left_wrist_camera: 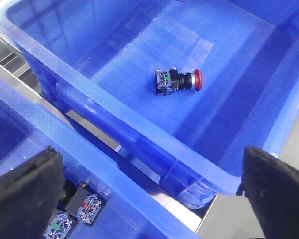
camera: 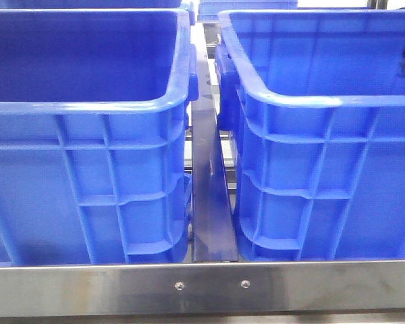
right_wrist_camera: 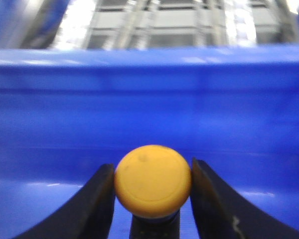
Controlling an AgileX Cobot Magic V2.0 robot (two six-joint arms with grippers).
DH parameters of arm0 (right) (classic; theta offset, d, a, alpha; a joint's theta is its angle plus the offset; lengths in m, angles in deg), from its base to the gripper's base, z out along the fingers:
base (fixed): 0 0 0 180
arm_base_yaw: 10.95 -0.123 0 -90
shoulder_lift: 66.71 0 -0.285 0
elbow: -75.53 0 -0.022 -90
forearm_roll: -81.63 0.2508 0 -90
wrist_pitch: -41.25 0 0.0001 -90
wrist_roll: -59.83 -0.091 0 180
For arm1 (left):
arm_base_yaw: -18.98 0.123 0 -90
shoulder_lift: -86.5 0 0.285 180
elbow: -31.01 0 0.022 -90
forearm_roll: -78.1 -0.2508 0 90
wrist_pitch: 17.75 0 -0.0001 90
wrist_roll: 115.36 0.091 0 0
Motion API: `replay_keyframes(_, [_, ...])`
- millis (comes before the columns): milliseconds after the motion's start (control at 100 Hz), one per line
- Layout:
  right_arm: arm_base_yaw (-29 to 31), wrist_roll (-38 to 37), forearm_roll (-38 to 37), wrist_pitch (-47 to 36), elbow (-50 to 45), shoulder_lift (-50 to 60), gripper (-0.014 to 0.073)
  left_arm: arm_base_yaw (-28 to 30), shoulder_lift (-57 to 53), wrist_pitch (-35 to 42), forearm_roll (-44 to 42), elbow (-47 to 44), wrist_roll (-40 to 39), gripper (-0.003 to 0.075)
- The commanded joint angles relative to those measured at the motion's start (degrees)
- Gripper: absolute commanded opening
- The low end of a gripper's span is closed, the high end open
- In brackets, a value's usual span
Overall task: Pick red and yellow buttons and place in box
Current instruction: 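Carry the yellow button with the right gripper over the bin and release it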
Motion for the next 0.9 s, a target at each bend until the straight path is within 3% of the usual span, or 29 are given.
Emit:
replay_keyframes(0, [0.37, 0.84, 0.99, -6.03, 1.50, -0.37, 0.0184, -0.49, -2.02, 4.19, 0.42, 1.65, -0.08, 0.0671])
replay_keyframes(790, [0.13, 0.84, 3.82, -1.86, 8.77, -14.51, 0.0185, -0.49, -2.02, 5.04, 0.19, 1.65, -0.08, 0.0671])
replay_keyframes(890, [0.18, 0.84, 3.82, -2.25, 8.79, -14.51, 0.0246, -0.49, -2.02, 5.04, 0.19, 1.65, -0.08, 0.0671])
